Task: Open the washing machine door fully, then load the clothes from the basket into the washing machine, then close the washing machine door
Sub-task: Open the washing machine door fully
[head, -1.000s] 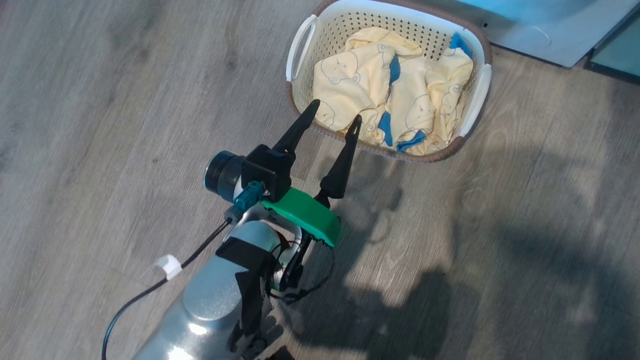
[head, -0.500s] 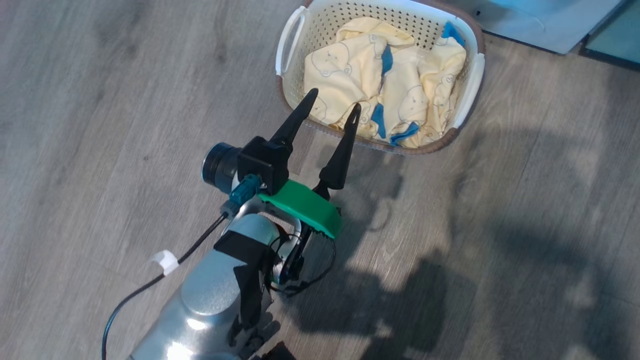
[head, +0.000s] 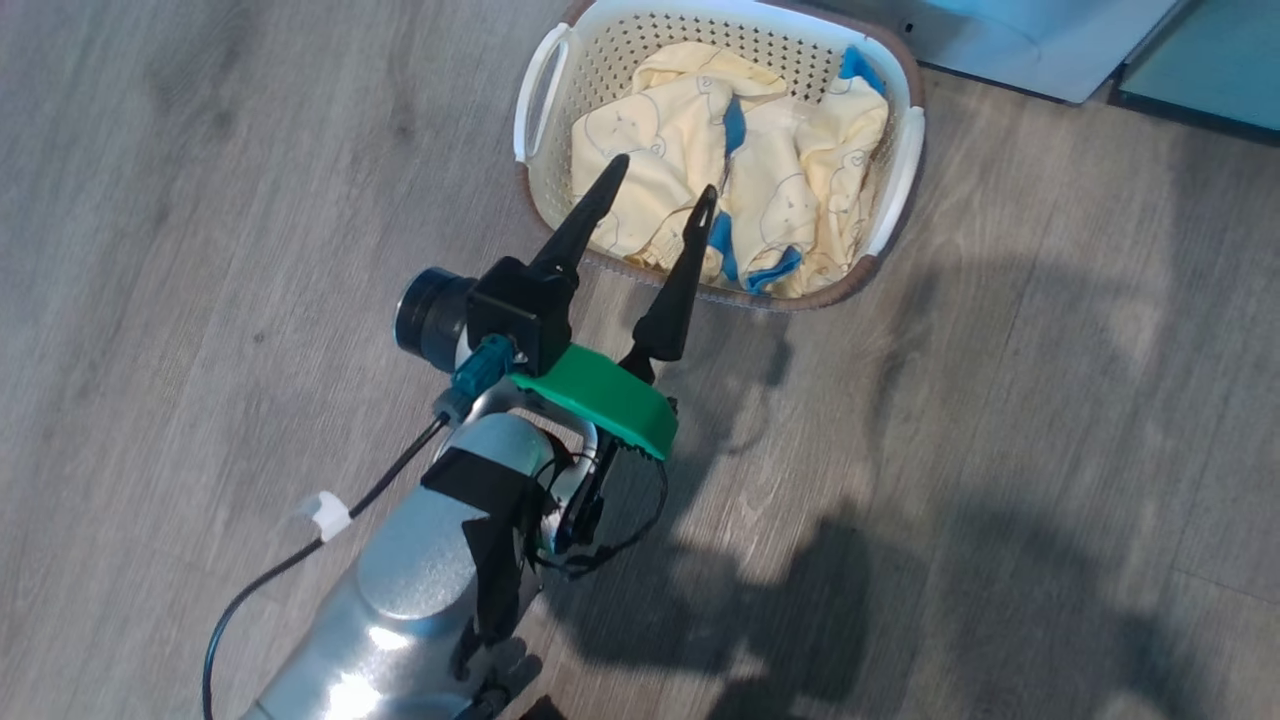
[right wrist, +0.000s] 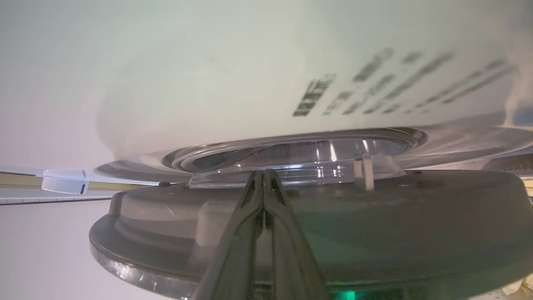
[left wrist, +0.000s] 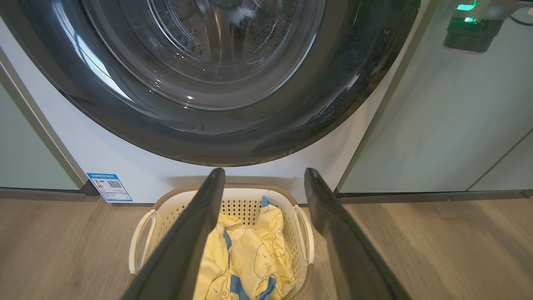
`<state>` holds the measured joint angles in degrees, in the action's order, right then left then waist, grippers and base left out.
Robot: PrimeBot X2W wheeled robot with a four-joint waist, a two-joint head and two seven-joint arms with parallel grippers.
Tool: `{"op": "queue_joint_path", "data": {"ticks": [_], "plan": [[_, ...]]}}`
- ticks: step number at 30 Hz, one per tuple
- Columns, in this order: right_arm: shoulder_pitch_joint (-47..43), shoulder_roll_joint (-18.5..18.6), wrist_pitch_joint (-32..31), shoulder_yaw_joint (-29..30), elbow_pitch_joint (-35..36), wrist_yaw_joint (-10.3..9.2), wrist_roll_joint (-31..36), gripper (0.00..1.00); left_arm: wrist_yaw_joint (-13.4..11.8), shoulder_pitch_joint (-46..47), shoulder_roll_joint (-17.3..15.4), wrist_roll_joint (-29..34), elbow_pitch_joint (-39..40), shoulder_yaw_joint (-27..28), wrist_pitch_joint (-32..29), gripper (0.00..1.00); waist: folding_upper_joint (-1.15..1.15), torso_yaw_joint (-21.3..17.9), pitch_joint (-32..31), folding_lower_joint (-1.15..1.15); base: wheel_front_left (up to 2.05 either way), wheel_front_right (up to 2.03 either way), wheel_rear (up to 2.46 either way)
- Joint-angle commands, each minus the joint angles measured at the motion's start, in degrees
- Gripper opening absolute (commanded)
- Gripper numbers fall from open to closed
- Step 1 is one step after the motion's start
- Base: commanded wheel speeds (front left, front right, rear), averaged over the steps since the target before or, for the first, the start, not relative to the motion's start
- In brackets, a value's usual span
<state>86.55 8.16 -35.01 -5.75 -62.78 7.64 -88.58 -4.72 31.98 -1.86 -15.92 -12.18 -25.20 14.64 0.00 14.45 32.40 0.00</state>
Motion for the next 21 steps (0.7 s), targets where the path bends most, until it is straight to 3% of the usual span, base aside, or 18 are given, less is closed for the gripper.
{"op": "queue_joint_path", "data": {"ticks": [1, 21], "plan": [[-0.1, -2.5, -0.7, -0.5, 2.9, -0.15, 0.3, 0.00, -0.1, 0.5, -1.0, 0.7, 1.4, 2.3, 0.4, 1.00, 0.00, -0.4, -0.3, 0.00, 0.00, 0.00, 0.00], [-8.7, -4.2, -4.1, -2.0, 11.3, -0.15, -0.7, 0.00, 0.1, -1.1, -1.0, 2.0, -0.6, 3.7, 0.4, 1.00, 0.00, -2.1, -2.9, 0.00, 0.00, 0.00, 0.00]]}}
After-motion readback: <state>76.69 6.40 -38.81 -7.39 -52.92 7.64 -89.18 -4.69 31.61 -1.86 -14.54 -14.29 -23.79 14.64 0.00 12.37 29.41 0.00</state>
